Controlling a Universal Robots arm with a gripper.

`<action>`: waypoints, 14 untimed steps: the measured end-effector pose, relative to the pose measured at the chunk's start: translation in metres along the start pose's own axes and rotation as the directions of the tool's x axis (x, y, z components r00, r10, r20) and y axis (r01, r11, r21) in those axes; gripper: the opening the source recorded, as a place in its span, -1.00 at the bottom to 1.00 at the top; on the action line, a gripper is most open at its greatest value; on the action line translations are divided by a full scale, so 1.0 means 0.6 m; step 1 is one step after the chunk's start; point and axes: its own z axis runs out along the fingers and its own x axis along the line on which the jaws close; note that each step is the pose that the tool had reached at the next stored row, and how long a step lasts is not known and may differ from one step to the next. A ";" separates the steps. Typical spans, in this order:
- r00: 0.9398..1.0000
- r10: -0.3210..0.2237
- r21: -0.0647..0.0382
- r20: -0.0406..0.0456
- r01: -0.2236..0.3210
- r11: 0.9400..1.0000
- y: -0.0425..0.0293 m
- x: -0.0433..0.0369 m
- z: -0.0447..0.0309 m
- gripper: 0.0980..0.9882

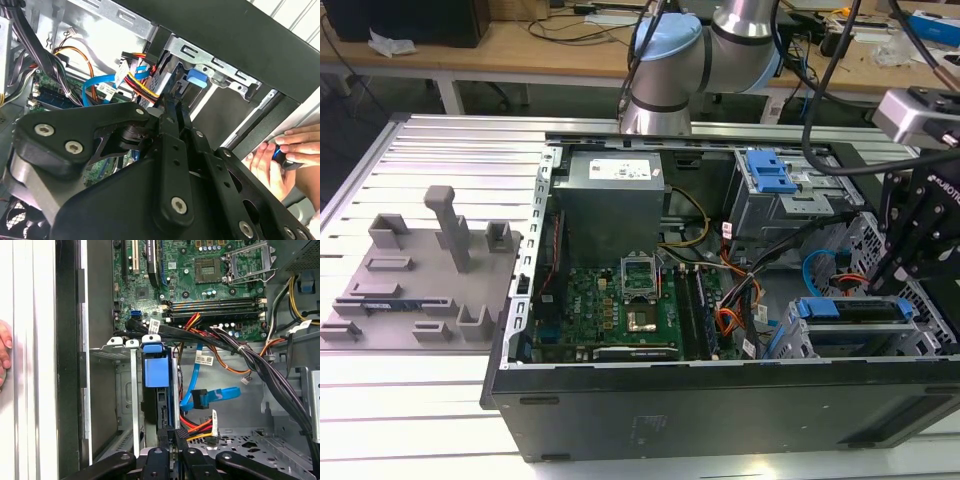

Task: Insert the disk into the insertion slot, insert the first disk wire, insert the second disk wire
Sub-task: 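Insert the first disk wire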

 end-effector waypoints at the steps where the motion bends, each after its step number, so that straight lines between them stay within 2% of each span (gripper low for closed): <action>1: 1.000 0.000 0.000 0.000 0.000 1.000 0.000 0.000 0.000 -0.85; 14: 1.000 0.000 0.000 0.000 0.000 1.000 -0.001 0.002 0.007 -0.85</action>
